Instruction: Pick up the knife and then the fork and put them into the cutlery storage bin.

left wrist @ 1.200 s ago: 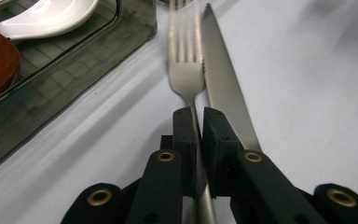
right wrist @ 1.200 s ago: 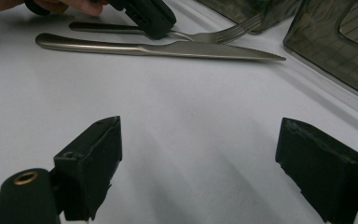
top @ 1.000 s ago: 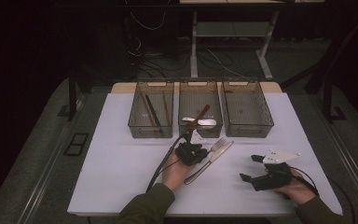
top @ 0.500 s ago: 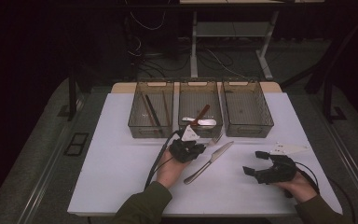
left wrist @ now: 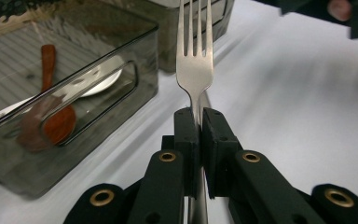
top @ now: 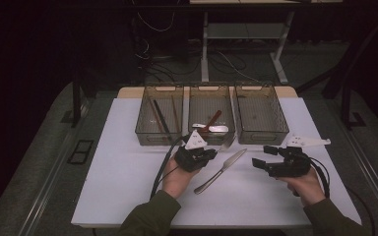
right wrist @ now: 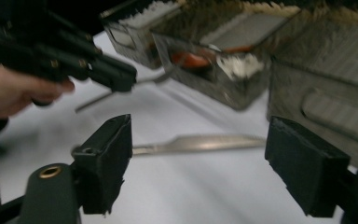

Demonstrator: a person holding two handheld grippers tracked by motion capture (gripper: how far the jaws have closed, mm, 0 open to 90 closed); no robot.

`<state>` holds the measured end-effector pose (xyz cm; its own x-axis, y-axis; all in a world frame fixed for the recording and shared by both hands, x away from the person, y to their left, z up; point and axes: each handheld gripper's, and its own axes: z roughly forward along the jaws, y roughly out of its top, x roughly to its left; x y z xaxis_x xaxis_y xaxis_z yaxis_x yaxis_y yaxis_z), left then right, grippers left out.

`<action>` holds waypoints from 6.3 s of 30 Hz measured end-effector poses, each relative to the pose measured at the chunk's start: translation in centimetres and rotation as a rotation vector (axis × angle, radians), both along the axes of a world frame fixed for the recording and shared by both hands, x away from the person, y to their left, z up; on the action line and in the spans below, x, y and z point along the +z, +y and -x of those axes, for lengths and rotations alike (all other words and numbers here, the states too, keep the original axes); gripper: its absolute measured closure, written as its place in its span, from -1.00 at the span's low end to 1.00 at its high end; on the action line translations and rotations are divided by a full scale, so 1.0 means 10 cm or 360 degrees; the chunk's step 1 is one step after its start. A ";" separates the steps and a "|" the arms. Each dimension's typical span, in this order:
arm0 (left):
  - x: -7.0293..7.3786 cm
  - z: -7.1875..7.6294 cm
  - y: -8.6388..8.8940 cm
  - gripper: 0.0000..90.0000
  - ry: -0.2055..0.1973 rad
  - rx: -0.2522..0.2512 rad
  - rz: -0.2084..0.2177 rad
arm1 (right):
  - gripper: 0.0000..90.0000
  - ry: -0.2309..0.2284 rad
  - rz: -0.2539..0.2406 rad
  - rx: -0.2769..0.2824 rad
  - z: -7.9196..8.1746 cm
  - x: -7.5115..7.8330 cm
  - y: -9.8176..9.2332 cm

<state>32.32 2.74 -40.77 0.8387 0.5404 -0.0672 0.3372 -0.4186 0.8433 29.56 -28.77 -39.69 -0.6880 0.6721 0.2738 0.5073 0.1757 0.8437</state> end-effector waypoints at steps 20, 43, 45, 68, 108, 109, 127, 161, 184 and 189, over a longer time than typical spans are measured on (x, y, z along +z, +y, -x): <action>0.09 0.10 -0.09 0.87 -0.0063 -0.0030 0.0045 | 0.25 0.0087 -0.0154 0.0087 -0.48 0.05 0.57; 0.08 0.06 -0.03 0.83 -0.0041 -0.0025 0.0110 | 0.92 0.0050 -0.0252 0.0117 -0.52 0.13 0.73; 0.08 0.06 -0.03 0.78 -0.0039 -0.0040 0.0100 | 0.92 0.0035 -0.0242 0.0126 -0.52 0.13 0.73; -0.08 0.15 0.58 -0.29 0.0025 -0.0089 0.0113 | 0.92 -0.0055 -0.0113 0.0086 -0.62 0.23 0.51; -0.34 0.49 1.25 -1.00 0.0124 0.0053 0.0040 | 0.92 -0.0160 -0.0033 -0.0430 -1.45 0.87 -0.59; -0.34 0.49 1.25 -1.00 0.0121 0.0047 0.0033 | 0.92 -0.0146 -0.0028 -0.0436 -1.48 0.84 -0.59; -0.36 0.49 1.23 -1.00 0.0137 0.0012 0.0009 | 0.92 0.0099 0.0081 -0.0378 -1.69 0.34 -0.50; -0.37 0.49 1.21 -1.00 0.0144 -0.0001 -0.0016 | -0.13 -0.0029 0.0263 -0.0437 -1.49 0.35 -0.59; -0.38 0.50 1.19 -1.00 0.0157 -0.0015 -0.0022 | 0.99 0.0106 0.0503 0.0226 -0.83 -0.02 0.31; -0.37 0.50 1.20 -1.00 0.0157 -0.0019 -0.0023 | 0.99 0.0155 0.0621 0.0269 -0.93 -0.20 0.53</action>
<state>27.33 14.70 -44.52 0.8347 0.5321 -0.1420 0.4133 -0.4349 0.8000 38.86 -23.45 -41.71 -0.7810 0.6180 0.0906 0.5177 0.5594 0.6473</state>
